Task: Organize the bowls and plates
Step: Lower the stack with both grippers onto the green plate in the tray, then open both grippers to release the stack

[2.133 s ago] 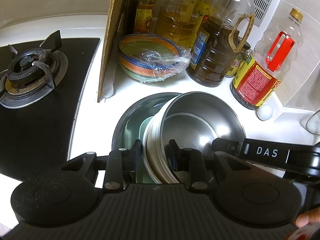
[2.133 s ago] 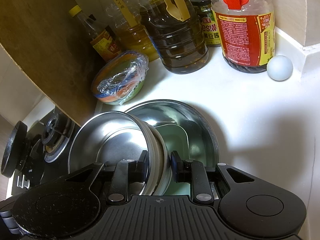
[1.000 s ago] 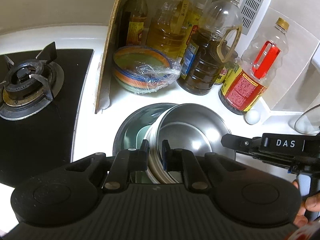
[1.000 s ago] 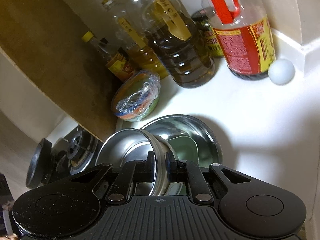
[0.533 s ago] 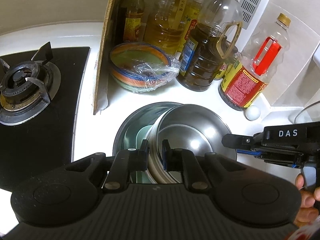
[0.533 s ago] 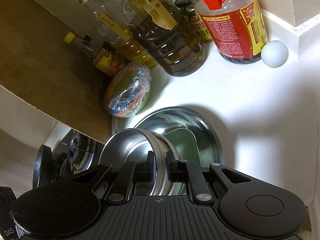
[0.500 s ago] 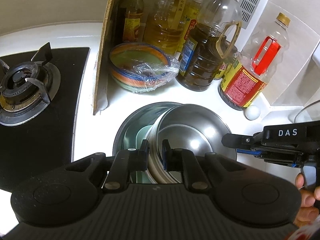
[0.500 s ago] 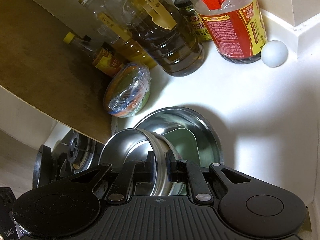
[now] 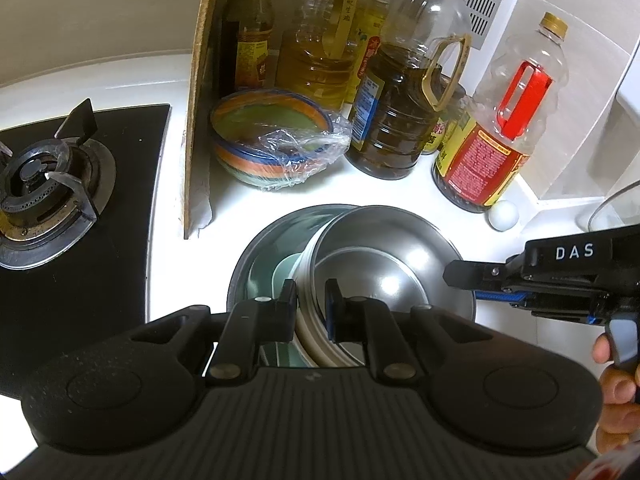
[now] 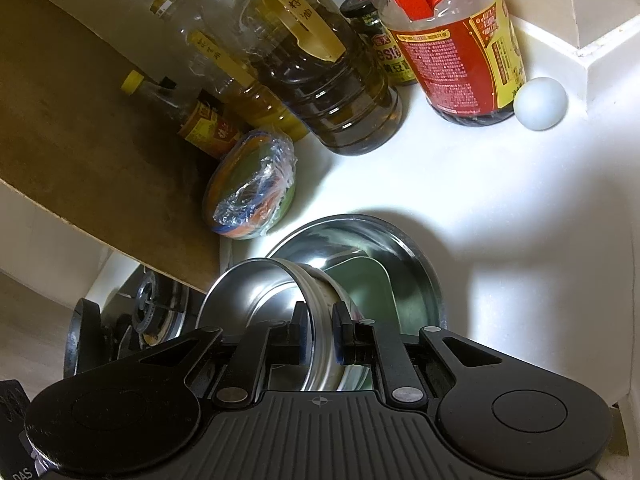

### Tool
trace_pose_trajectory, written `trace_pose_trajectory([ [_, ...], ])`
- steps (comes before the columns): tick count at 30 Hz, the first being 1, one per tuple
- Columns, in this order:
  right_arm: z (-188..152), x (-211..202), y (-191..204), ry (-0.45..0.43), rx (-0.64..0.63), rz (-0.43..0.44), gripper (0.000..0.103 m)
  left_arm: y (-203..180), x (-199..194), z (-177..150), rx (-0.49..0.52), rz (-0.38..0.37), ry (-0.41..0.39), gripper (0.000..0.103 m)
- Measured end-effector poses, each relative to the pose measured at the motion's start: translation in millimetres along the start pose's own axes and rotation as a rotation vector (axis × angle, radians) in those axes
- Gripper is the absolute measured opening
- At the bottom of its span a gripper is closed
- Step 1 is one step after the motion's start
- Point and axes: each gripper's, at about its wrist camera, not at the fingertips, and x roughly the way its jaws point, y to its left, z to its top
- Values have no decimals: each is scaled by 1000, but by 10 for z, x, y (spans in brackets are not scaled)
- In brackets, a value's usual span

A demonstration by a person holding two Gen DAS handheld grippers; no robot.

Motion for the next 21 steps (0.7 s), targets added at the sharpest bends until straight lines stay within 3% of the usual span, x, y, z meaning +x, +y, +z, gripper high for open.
trace_pose_trajectory([
  [8, -79, -56, 65, -42, -38, -11, 17, 2, -57, 8, 33, 6, -19, 13],
  [9, -90, -79, 71, -52, -42, -8, 24, -4, -81, 9, 41, 5, -27, 14],
  [12, -133, -197, 102, -105, -56, 17, 60, -5, -184, 9, 61, -3, -56, 20],
  [13, -155, -240, 120, -125, -64, 25, 64, -5, -226, 10, 70, -7, -68, 22],
  [17, -311, -429, 172, -206, -112, 35, 65, -18, -412, -38, 122, -5, -123, 33],
  [21, -600, -621, 218, -295, -204, -30, 69, -36, -585, -159, 185, -12, -155, 38],
])
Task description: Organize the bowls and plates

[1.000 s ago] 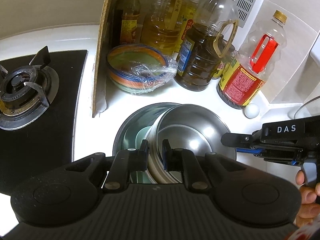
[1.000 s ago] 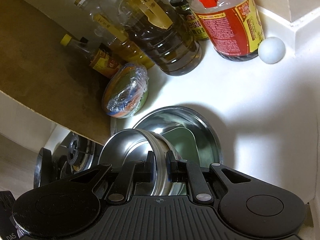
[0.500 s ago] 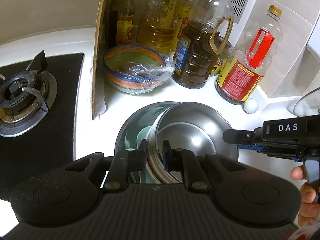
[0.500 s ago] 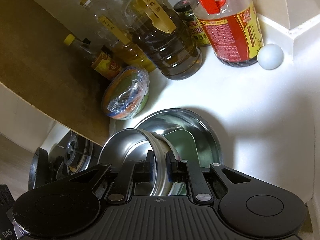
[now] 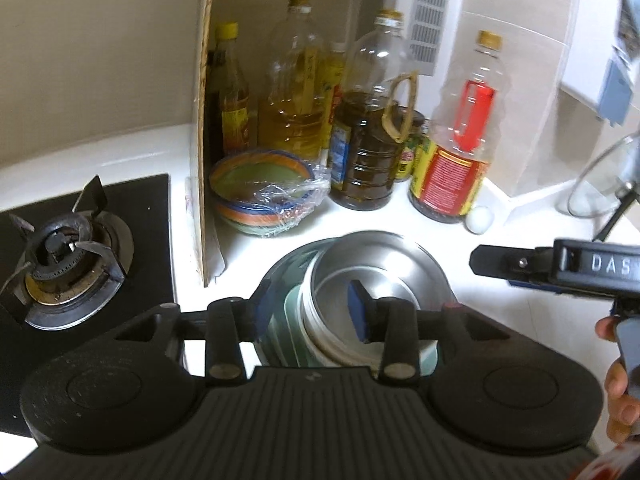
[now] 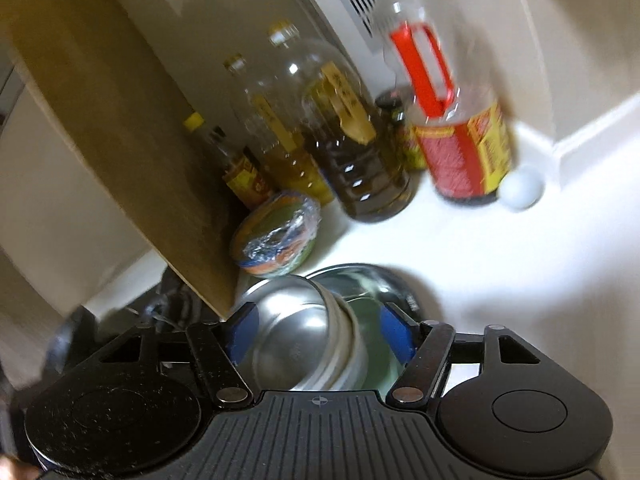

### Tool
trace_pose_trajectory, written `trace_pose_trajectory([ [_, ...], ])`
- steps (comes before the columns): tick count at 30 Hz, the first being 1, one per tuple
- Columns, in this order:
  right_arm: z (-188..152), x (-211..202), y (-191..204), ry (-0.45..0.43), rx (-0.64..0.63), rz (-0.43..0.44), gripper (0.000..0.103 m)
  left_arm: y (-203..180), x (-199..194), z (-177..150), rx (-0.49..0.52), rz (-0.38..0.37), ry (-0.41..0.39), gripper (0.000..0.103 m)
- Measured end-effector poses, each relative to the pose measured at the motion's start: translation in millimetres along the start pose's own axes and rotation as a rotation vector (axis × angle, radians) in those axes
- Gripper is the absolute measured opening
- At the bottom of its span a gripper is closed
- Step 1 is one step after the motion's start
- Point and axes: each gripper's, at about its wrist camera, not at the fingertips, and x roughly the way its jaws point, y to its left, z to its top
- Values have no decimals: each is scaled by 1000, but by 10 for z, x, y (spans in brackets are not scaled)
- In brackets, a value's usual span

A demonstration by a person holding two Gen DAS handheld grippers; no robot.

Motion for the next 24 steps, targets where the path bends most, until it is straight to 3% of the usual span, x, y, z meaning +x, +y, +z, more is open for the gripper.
trace_pose_trajectory([
  [5, -334, -326, 143, -69, -146, -77, 70, -87, -234, -185, 61, 0, -20, 44],
  [11, -680, -547, 61, -31, -145, -73, 71, -205, -538, -421, 73, 22, -61, 63],
  [19, -930, -886, -206, 31, -63, -62, 71, -507, -781, -729, 69, 43, -26, 63],
  [24, -1094, -1120, -272, 49, -104, -123, 71, -761, -918, -924, 49, 27, 28, 63],
])
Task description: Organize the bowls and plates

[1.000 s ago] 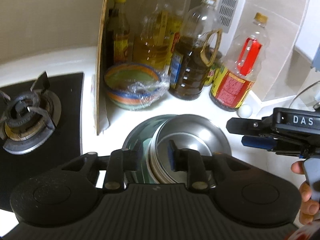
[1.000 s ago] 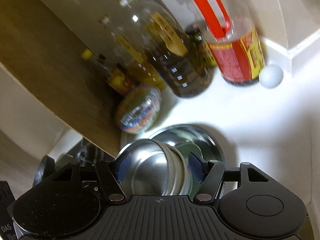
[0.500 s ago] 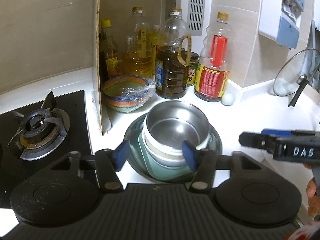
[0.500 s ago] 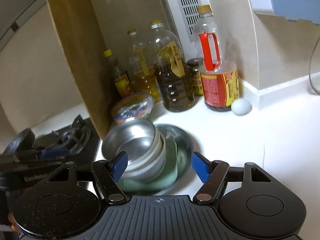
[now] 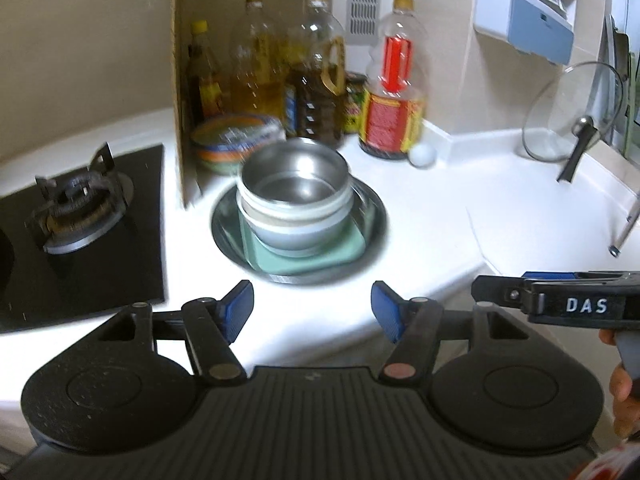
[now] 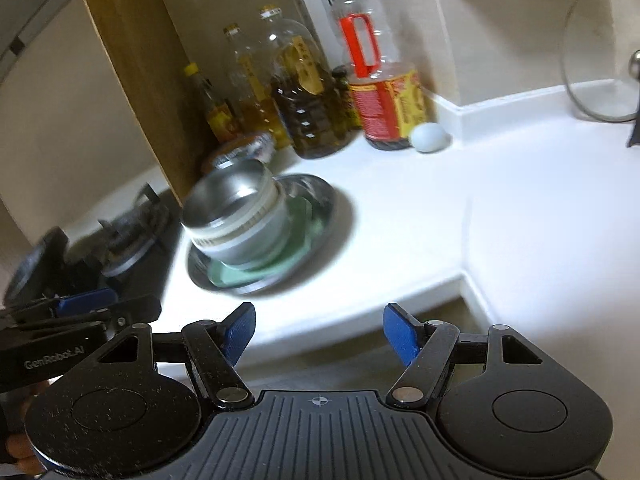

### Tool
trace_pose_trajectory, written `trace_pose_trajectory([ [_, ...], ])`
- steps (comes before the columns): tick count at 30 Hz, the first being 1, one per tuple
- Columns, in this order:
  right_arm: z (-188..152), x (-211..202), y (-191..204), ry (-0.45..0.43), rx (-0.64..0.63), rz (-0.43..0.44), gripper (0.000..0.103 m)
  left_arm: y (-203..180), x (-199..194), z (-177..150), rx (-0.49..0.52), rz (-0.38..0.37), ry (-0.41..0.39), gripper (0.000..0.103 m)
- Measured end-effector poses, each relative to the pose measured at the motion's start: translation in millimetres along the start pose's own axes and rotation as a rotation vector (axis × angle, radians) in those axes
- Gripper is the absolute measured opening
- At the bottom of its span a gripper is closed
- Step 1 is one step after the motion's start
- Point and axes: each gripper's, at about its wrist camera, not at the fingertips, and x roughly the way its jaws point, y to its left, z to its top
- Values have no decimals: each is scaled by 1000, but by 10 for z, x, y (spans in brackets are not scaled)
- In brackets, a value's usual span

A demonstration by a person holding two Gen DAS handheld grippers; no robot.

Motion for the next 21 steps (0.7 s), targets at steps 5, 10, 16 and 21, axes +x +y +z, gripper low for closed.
trace_pose_trajectory([
  [5, -207, -222, -85, 19, -22, -17, 71, -190, -148, -200, -3, -5, 38, 62],
  [10, -408, -408, -122, 41, -50, -19, 71, -335, -289, -383, -6, 9, 60, 62],
  [16, -589, -545, -146, 65, -62, -21, 71, -431, -409, -575, -18, 13, 92, 62],
  [21, -714, -624, -155, 81, -66, -20, 71, -489, -485, -679, -17, 11, 108, 62],
])
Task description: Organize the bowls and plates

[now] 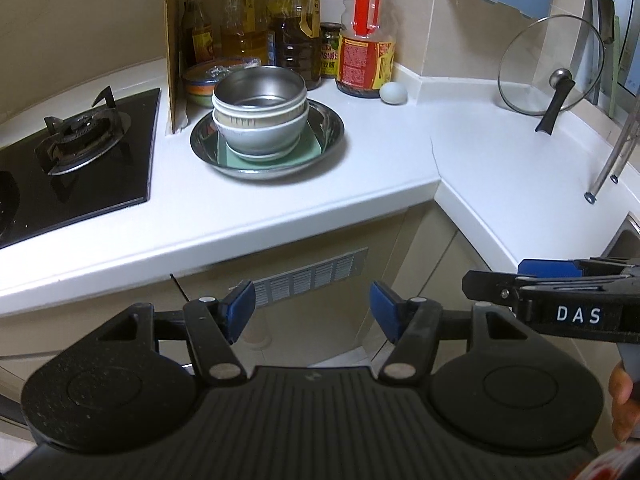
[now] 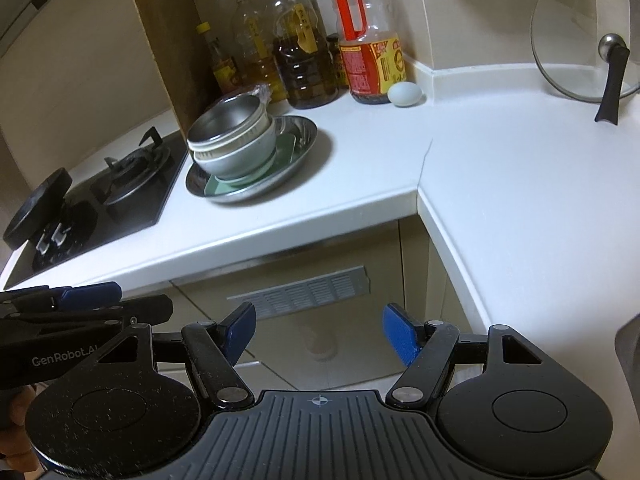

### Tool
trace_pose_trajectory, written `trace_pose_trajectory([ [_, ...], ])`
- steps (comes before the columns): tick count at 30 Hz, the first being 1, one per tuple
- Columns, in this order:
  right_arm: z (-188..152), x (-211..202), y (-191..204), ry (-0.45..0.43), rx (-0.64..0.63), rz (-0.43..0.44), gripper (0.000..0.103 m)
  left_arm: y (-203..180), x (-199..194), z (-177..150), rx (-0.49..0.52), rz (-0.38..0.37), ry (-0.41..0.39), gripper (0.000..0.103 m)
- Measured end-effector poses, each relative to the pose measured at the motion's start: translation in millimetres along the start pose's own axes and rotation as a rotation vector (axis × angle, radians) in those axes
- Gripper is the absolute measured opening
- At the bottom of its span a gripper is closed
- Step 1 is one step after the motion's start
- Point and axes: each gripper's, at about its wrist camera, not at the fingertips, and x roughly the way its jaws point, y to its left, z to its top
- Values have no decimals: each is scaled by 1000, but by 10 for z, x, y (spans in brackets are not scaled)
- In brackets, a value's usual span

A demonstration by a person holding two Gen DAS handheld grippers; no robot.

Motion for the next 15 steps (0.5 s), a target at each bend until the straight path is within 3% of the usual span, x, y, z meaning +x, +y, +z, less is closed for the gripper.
trace_pose_trajectory([
  [15, -204, -184, -24, 14, -1, -21, 71, -92, -170, -174, 14, -19, 0, 62],
])
